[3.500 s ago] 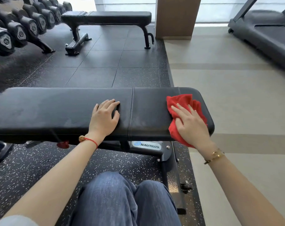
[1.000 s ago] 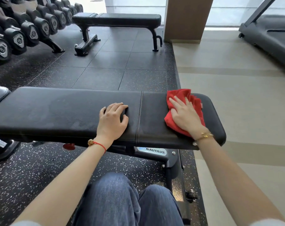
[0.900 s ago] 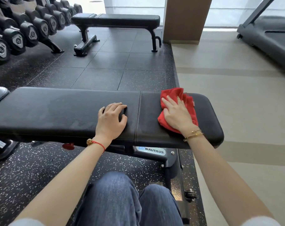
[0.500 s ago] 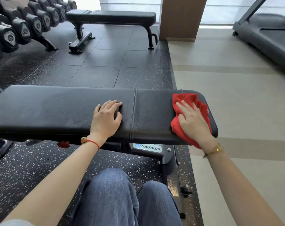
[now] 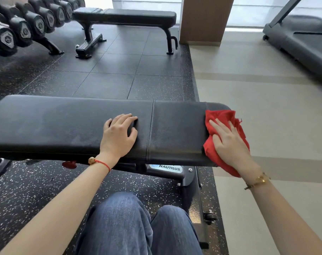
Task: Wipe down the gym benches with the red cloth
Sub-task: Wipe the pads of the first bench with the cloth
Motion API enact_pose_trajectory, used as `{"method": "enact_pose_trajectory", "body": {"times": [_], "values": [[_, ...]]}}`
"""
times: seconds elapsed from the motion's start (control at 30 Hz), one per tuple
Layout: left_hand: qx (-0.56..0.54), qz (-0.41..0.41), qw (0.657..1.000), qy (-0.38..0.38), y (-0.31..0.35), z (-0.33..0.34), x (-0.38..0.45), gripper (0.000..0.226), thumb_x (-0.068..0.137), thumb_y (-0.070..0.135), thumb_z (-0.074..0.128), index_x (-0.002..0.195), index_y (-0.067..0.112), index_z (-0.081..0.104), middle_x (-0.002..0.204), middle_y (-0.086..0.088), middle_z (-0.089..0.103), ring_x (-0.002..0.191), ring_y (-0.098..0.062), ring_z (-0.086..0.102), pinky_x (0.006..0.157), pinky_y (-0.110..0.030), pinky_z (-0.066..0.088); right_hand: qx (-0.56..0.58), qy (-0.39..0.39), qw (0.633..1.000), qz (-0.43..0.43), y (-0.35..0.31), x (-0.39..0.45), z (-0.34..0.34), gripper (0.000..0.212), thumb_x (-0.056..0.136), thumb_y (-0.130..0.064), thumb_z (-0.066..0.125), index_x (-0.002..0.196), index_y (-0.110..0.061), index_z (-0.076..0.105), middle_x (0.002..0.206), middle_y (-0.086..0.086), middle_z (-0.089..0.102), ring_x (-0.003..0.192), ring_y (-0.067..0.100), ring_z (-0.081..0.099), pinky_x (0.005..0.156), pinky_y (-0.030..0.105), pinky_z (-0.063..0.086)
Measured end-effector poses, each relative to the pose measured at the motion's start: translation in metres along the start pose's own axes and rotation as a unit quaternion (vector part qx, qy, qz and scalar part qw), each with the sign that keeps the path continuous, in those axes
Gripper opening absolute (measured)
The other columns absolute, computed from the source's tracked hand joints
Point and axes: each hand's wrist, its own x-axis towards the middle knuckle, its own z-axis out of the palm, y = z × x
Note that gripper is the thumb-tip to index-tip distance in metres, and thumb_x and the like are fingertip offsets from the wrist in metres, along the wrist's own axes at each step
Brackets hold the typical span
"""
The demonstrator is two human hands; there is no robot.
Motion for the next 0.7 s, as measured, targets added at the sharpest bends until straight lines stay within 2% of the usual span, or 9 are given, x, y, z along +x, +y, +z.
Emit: {"method": "enact_pose_trajectory", "body": {"times": [0.17, 0.27, 0.37, 0.47, 0.57, 0.67, 0.7], "values": [[0.007, 0.0, 1.0, 0.004, 0.004, 0.0, 0.0, 0.039, 0.093, 0.027, 0.052, 0.132, 0.026, 0.057, 0.14, 0.004, 0.055, 0.135, -0.016, 0.044, 0.117, -0.047, 0.025, -0.031, -0.034, 0.998, 0.04, -0.001, 0.076, 0.002, 0.053, 0.099, -0.023, 0.032, 0.151, -0.024, 0.028, 0.161, -0.001, 0.02, 0.147, 0.037, 0.009, 0.122, 0.044, 0.0], [0.006, 0.001, 1.0, 0.011, 0.003, -0.001, 0.0, 0.038, 0.092, 0.027, 0.053, 0.129, 0.026, 0.058, 0.138, 0.005, 0.057, 0.133, -0.015, 0.046, 0.115, -0.046, 0.027, -0.049, -0.043, 0.998, 0.026, -0.024, 0.104, 0.011, 0.053, 0.098, -0.022, 0.031, 0.151, -0.021, 0.027, 0.161, 0.003, 0.019, 0.146, 0.04, 0.011, 0.122, 0.046, 0.001], [0.004, 0.002, 1.0, 0.013, 0.003, -0.002, 0.001, 0.037, 0.091, 0.027, 0.054, 0.127, 0.027, 0.059, 0.136, 0.006, 0.058, 0.131, -0.014, 0.047, 0.114, -0.046, 0.029, -0.084, -0.042, 0.995, -0.034, -0.051, 0.094, 0.019, 0.052, 0.099, -0.02, 0.031, 0.151, -0.015, 0.027, 0.16, 0.007, 0.021, 0.146, 0.04, 0.013, 0.121, 0.047, 0.004], [0.0, 0.0, 1.0, 0.009, 0.002, -0.002, 0.001, 0.036, 0.091, 0.027, 0.055, 0.128, 0.028, 0.06, 0.137, 0.007, 0.058, 0.132, -0.014, 0.046, 0.114, -0.046, 0.029, -0.093, -0.037, 0.986, -0.136, -0.065, 0.052, 0.021, 0.049, 0.099, -0.016, 0.035, 0.147, -0.009, 0.035, 0.158, 0.007, 0.027, 0.143, 0.041, 0.019, 0.12, 0.048, 0.008], [0.001, 0.003, 1.0, 0.005, 0.001, -0.002, 0.0, 0.038, 0.093, 0.027, 0.054, 0.13, 0.028, 0.058, 0.139, 0.007, 0.056, 0.134, -0.014, 0.045, 0.115, -0.045, 0.027, -0.06, -0.021, 0.985, -0.162, -0.055, 0.007, 0.014, 0.05, 0.097, -0.017, 0.039, 0.147, -0.017, 0.038, 0.156, 0.001, 0.032, 0.144, 0.034, 0.022, 0.122, 0.04, 0.007], [0.002, 0.003, 1.0, 0.0, 0.0, -0.003, -0.001, 0.039, 0.094, 0.027, 0.053, 0.132, 0.027, 0.057, 0.141, 0.006, 0.054, 0.136, -0.015, 0.043, 0.116, -0.045, 0.026, -0.028, -0.009, 0.994, -0.105, -0.031, -0.006, 0.004, 0.051, 0.096, -0.018, 0.042, 0.146, -0.027, 0.039, 0.156, -0.007, 0.032, 0.146, 0.025, 0.021, 0.118, 0.024, -0.008], [0.001, 0.003, 1.0, -0.002, 0.001, -0.003, -0.001, 0.039, 0.094, 0.027, 0.053, 0.133, 0.026, 0.057, 0.142, 0.005, 0.054, 0.137, -0.016, 0.043, 0.117, -0.046, 0.026, -0.021, -0.005, 0.996, -0.085, -0.024, -0.002, 0.001, 0.051, 0.096, -0.017, 0.042, 0.146, -0.028, 0.039, 0.156, -0.008, 0.031, 0.146, 0.024, 0.021, 0.118, 0.024, -0.008]]}}
